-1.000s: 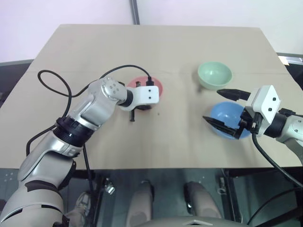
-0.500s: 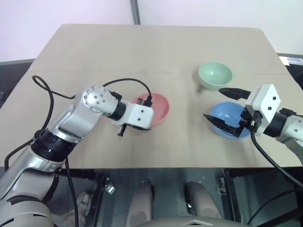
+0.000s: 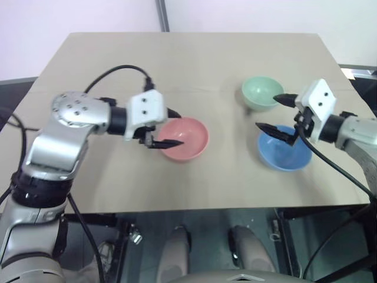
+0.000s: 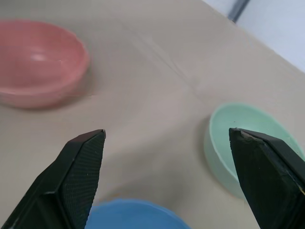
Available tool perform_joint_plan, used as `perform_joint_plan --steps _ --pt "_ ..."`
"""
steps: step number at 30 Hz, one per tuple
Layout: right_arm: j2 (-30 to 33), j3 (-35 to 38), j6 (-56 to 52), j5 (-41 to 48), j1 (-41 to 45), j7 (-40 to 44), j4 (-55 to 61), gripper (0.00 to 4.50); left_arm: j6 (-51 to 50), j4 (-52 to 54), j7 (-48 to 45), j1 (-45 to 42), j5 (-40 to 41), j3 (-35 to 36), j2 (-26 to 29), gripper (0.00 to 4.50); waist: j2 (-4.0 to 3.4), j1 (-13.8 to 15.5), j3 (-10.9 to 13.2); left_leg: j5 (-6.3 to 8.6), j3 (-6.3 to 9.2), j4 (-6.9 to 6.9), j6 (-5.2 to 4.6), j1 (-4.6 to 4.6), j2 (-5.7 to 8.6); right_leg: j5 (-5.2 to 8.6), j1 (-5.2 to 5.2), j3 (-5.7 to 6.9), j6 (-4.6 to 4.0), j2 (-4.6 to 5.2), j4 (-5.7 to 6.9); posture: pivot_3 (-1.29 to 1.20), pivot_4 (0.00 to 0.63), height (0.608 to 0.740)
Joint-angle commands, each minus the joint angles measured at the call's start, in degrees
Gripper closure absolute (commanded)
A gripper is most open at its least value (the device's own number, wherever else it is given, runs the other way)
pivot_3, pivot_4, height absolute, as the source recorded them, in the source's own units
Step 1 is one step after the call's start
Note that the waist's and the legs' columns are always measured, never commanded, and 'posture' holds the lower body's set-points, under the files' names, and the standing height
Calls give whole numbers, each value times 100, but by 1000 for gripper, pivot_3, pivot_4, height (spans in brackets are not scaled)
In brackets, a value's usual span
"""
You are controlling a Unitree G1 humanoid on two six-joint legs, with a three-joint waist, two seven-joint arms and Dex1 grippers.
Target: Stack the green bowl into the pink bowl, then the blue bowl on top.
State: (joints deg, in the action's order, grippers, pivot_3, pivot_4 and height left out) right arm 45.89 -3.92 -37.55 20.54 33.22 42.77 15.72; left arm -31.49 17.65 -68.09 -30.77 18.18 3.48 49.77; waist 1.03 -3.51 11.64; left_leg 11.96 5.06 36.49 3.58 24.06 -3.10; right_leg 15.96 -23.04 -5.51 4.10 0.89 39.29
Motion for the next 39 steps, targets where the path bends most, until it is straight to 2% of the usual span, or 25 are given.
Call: perform_joint_plan --steps 1,2,7,12,15,18,22,24,27,30,34,39 --pt "-354 -565 396 -576 938 196 -1274 0 -174 754 489 413 532 666 -205 889 3 -2 1 0 2 1 0 1 0 0 -1 1 0 -1 0 0 150 740" --pt "-430 -656 480 -678 1101 231 -1552 0 -121 873 530 505 627 723 -269 889 2 -28 1 0 3 1 0 1 0 0 -1 2 0 -1 2 0 150 740" --pt "-1061 -1440 1395 -1681 2233 396 -3741 0 -1307 1500 1059 993 1507 1063 -273 889 2 -65 3 0 2 1 1 -9 1 0 1 0 -1 0 13 0 150 740" --pt "-1524 -1667 2065 -2196 2930 708 -5485 0 -1712 2225 1577 1575 1946 1502 -170 889 2 -44 3 0 -1 -8 1 -12 2 -1 -1 -4 -2 1 17 0 150 740" --pt "-1779 -1659 2387 -2436 3251 662 -6400 956 -1838 2478 1902 1828 2136 1727 -187 849 2 -43 3 0 -2 -8 1 -12 3 -1 -2 -5 -3 3 16 0 150 740" --pt "-1955 -1628 2781 -2638 3471 579 -6995 2434 -1845 2656 2202 2031 2214 1827 -212 849 2 -53 3 -1 -2 -8 2 -15 3 -1 -2 -5 -3 3 21 0 150 740" --pt "-1964 -1620 3530 -2887 3569 435 -7106 4322 -1655 2684 2615 2161 2216 1833 -389 849 2 -53 3 -1 -2 -7 2 -19 3 -1 -2 -6 -3 2 28 0 150 740" --pt "-1930 -1560 3834 -2943 3559 354 -6945 4453 -1636 2606 2850 2200 2239 1815 -549 849 1 -53 4 -1 -2 -6 2 -20 3 -1 -2 -7 -3 1 30 0 150 740" --pt "-1884 -1314 3909 -2600 3381 859 -6125 4453 -1468 2494 2912 2381 2148 1704 -663 849 -1 -58 5 -1 -3 -7 3 -20 3 -1 -4 -8 -3 1 36 0 150 740" --pt "-1852 -1048 3815 -1833 2831 1687 -4507 4453 -1041 2241 2833 2560 1814 1564 -664 849 -1 -45 4 -1 -2 -10 3 -21 3 -1 -5 -7 -4 1 37 0 150 740" --pt "-1888 -1123 2364 -922 1874 2036 -1682 4453 -725 1638 2673 2490 1668 1488 -643 849 -2 -7 4 -1 2 -12 3 -21 2 0 -3 -4 -5 1 38 0 150 740" --pt "-2070 -1512 1310 -839 1341 1716 -99 4453 -322 1262 2509 2446 1384 1303 -548 849 0 3 3 -1 2 -1 3 -22 3 0 -3 -4 -4 1 43 0 150 740"
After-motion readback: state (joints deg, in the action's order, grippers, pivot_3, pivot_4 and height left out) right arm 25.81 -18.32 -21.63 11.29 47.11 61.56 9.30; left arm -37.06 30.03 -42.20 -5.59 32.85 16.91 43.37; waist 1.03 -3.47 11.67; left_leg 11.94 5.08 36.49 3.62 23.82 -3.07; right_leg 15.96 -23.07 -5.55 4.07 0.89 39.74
